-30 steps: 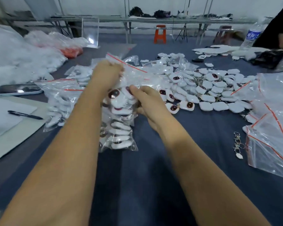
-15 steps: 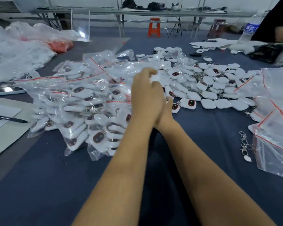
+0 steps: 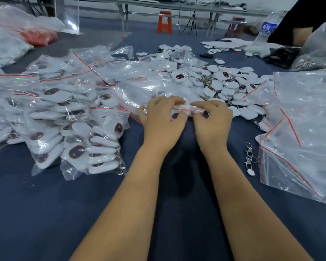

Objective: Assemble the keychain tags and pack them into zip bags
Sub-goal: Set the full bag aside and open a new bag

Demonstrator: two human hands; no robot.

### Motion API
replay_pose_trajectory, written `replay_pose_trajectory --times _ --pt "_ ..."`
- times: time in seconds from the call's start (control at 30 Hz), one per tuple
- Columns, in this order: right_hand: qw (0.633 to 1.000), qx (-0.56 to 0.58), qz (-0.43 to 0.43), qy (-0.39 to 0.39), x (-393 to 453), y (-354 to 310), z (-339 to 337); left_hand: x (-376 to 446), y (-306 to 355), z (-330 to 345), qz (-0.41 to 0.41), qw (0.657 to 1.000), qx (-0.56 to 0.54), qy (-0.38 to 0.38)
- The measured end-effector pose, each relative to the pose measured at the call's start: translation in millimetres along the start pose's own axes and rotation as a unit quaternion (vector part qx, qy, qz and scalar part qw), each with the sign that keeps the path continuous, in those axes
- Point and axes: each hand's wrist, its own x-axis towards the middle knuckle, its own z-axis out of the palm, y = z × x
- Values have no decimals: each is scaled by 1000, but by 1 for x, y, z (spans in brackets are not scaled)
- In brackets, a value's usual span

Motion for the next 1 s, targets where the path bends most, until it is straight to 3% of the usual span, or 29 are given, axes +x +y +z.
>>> replay_pose_trajectory --times 0.07,0.17,0.27,0.37,0.47,0.57,0.77,1.0 --pt "996 81 34 15 -5 1 -6 -1 0 6 43 996 75 -30" --pt "981 171 77 52 -7 0 -10 -2 -1 7 2 1000 12 -29" --pt "975 190 93 69 -7 -2 -11 -2 1 4 -54 995 -56 58" --pt "968 227 102 -17 -7 -2 -10 -3 6 1 -79 981 -133 120" --pt "953 270 84 -104 -10 -4 -5 -6 9 1 -84 977 -189 58" --pt "956 261 55 -118 -12 -4 -6 -8 9 3 -77 973 -218 -1" --pt "964 237 95 -81 -11 -4 -7 -4 2 6 -130 960 -247 8" --pt "954 269 79 -110 -12 -5 -6 -8 9 7 -126 960 -248 8"
